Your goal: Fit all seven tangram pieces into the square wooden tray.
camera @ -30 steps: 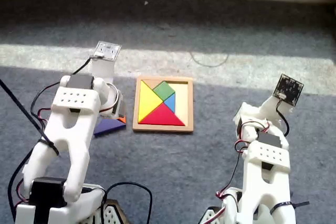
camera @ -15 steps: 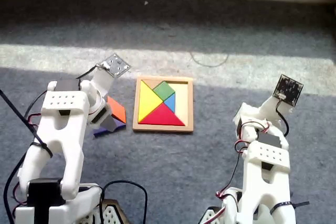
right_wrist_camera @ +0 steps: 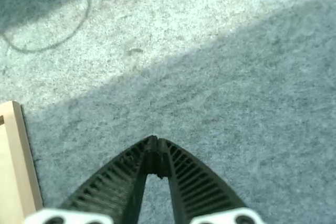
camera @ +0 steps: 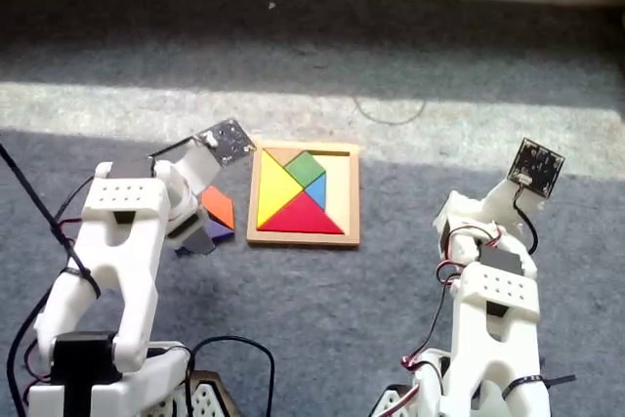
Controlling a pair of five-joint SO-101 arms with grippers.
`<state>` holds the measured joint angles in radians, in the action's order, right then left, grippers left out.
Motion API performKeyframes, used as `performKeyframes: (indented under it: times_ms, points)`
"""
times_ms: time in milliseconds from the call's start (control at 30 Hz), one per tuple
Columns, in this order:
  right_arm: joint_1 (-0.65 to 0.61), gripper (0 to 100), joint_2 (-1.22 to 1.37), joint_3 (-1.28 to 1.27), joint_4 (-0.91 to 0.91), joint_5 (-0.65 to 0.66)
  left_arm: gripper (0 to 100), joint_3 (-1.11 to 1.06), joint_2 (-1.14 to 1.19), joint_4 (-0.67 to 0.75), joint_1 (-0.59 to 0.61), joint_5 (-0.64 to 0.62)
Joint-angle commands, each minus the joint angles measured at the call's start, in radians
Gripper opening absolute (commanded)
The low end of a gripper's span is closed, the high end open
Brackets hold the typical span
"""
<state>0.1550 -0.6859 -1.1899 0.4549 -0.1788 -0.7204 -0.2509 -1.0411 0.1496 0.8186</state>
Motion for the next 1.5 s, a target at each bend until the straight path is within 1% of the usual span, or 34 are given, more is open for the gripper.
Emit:
performKeyframes:
  times_ms: [0, 67, 267, 533, 700, 900, 1467]
  points:
    - [-0.007, 1.0, -0.030, 0.004, -0.021, 0.012, 30, -0.053, -0.024, 0.078, -0.042, 0.046]
    - [-0.007, 1.0, -0.030, 0.004, -0.021, 0.012, 30, -0.064, -0.024, 0.103, -0.041, 0.046]
    - [-0.007, 1.0, -0.028, 0.004, -0.021, 0.012, 30, -0.064, -0.018, 0.117, -0.045, 0.046]
    - [-0.007, 1.0, -0.028, 0.004, -0.021, 0.012, 30, 0.058, 0.196, 0.114, -0.039, 0.046]
    - [-0.007, 1.0, -0.028, 0.004, -0.021, 0.012, 30, 0.065, 0.200, 0.097, -0.047, 0.044]
    - [-0.007, 1.0, -0.028, 0.004, -0.021, 0.012, 24, 0.064, 0.208, 0.095, -0.073, 0.044]
    - [-0.007, 1.0, -0.028, 0.004, -0.021, 0.012, 23, 0.064, 0.211, 0.094, -0.079, 0.044]
